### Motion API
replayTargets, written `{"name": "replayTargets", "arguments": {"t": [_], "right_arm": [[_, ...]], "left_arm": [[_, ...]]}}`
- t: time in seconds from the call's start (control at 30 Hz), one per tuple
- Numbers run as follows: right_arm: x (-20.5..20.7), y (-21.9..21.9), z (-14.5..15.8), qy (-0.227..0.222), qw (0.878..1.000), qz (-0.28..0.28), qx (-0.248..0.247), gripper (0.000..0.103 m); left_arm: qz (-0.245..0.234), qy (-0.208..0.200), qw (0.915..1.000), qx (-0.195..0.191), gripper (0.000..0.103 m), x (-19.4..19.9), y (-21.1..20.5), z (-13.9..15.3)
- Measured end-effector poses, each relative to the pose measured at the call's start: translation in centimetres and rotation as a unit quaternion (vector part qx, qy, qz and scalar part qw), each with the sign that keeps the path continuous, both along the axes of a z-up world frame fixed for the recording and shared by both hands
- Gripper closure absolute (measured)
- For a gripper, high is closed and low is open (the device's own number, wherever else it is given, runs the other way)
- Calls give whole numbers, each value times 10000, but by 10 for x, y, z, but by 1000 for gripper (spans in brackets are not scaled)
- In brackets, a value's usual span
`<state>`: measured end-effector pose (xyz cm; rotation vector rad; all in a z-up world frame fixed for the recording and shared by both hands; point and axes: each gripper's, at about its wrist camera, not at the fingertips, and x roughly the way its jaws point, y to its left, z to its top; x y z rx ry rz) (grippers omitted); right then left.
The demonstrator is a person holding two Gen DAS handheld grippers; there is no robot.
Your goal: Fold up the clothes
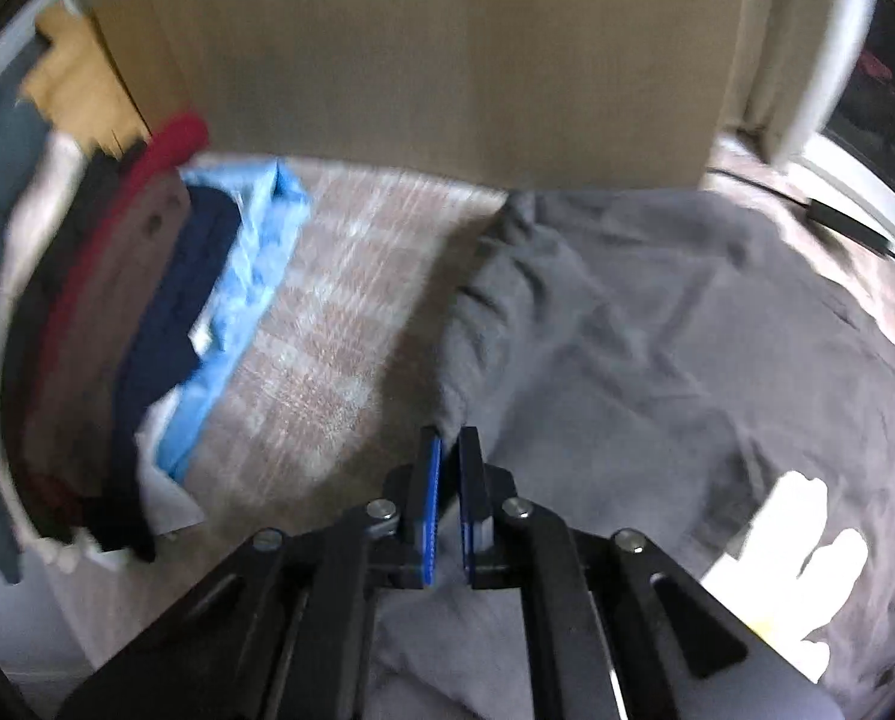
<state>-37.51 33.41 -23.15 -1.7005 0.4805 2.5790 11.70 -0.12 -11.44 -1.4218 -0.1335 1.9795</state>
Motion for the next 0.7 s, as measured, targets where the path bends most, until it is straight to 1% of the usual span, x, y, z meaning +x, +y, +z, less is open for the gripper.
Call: {"name": "replayTargets", "arguments": {"t": [0.03,0.07,0.13,0.23,0.37,0.47,0.57,0.63,0.67,0.7], "right_arm": [[12,10,9,149,9996,-108,-196,97],[21,20,16,246,9991,-187,-283,97],[38,43,29,429,9976,-340,-432,97],[72,75,37,545,9953,-602,-526,97],[105,111,21,439,9927,-986,-544,97],[119,130,2,337,9903,-1188,-631,97],[123,141,-16,186,9885,-1359,-638,97],[125,146,-25,77,9871,-1480,-601,92],[125,148,-27,17,9864,-1545,-557,86],[130,148,-21,83,9867,-1524,-562,81]], "left_arm": [[-134,24,9999,18,100,2,8,3],[-284,45,9996,36,100,4,16,5],[-581,57,9983,73,100,8,34,7],[-1010,-1,9948,138,100,11,62,3],[-1458,-96,9892,67,100,12,94,-11],[-1623,-203,9865,30,100,8,108,-20],[-1706,-318,9848,33,100,3,116,-29],[-1794,-432,9828,19,100,3,121,-34],[-1826,-466,9821,-12,99,3,123,-35],[-1824,-490,9820,-24,98,4,123,-35]]}}
